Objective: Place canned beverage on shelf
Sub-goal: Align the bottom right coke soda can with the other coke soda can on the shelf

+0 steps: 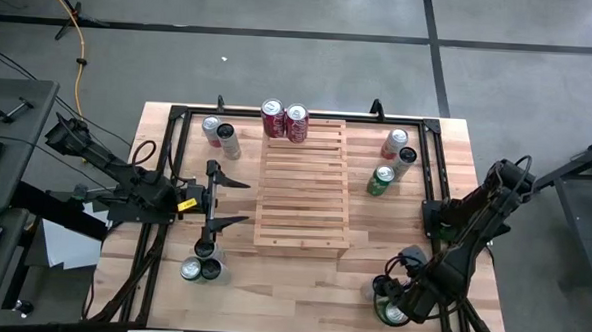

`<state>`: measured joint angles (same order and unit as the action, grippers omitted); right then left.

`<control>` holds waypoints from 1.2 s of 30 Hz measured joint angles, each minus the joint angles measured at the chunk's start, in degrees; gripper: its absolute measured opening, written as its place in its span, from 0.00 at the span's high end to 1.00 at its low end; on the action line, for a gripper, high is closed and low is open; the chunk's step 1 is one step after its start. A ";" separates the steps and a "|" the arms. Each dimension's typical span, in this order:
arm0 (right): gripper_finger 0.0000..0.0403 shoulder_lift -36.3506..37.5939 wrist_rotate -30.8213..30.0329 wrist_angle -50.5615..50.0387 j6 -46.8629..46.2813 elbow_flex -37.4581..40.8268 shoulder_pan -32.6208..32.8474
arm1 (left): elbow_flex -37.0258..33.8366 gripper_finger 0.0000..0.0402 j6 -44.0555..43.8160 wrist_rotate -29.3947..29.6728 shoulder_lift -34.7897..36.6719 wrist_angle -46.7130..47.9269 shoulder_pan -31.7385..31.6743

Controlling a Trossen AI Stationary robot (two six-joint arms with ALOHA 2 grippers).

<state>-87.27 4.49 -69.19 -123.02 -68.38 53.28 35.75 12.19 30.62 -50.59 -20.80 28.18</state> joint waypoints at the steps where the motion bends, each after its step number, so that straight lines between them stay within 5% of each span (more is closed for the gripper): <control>1: 0.02 -0.03 0.03 -0.01 -0.34 0.00 0.00 | 0.00 0.19 0.00 0.01 0.00 0.02 -0.02; 20: 0.02 -2.51 1.34 1.35 -1.62 -0.15 0.11 | 0.00 0.19 -0.02 0.00 -0.01 0.00 0.00; 36: 0.19 -3.39 1.57 1.47 -1.27 -0.21 0.15 | 0.00 0.19 0.00 0.01 0.00 -0.02 -0.01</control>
<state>-90.65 6.06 -67.72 -124.29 -68.60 53.43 35.75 12.19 30.63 -50.59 -20.82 28.18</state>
